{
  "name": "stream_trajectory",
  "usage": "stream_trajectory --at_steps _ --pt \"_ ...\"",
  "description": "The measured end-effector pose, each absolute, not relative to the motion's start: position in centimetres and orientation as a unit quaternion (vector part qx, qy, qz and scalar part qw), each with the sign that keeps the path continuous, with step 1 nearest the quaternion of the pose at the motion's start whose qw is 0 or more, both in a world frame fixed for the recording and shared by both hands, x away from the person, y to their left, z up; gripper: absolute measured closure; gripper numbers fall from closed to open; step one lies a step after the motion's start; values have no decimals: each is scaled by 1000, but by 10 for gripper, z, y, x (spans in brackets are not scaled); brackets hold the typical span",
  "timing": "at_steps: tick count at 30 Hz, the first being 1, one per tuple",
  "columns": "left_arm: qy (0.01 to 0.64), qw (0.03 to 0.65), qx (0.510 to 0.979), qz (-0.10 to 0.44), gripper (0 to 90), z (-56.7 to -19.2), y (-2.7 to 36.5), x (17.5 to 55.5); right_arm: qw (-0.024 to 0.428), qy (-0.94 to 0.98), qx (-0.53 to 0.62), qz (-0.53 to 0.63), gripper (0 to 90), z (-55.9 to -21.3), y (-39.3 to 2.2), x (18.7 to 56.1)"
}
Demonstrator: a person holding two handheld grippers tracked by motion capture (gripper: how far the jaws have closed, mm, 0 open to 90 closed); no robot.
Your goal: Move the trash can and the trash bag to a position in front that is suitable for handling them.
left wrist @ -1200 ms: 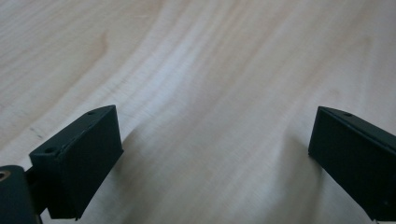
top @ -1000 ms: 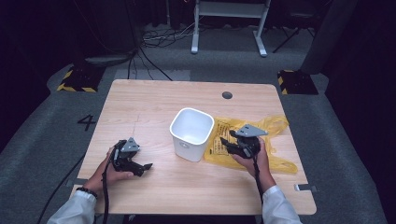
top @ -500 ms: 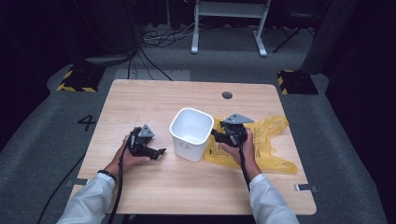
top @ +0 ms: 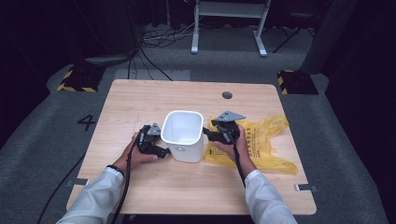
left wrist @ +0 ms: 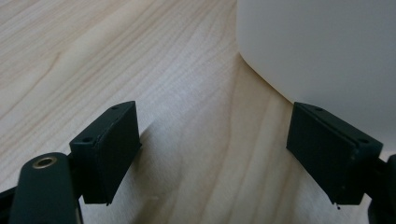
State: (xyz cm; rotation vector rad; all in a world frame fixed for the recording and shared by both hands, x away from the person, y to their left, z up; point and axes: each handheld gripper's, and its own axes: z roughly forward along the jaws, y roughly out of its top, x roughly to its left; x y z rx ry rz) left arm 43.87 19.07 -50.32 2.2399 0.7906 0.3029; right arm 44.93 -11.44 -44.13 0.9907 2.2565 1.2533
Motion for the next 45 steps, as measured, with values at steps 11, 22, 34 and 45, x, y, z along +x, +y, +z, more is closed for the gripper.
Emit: stream_trajectory --at_steps 11,22,34,45 --pt "307 356 875 115 170 -501 205 414 158 828 308 442 443 -451 -103 433" --pt "290 365 877 116 163 -504 215 378 177 833 302 429 337 -455 -113 403" --pt "299 367 872 125 168 -505 241 333 264 774 428 384 323 -454 -205 330" --pt "302 365 872 125 158 -505 244 315 272 731 542 314 275 -492 -247 332"
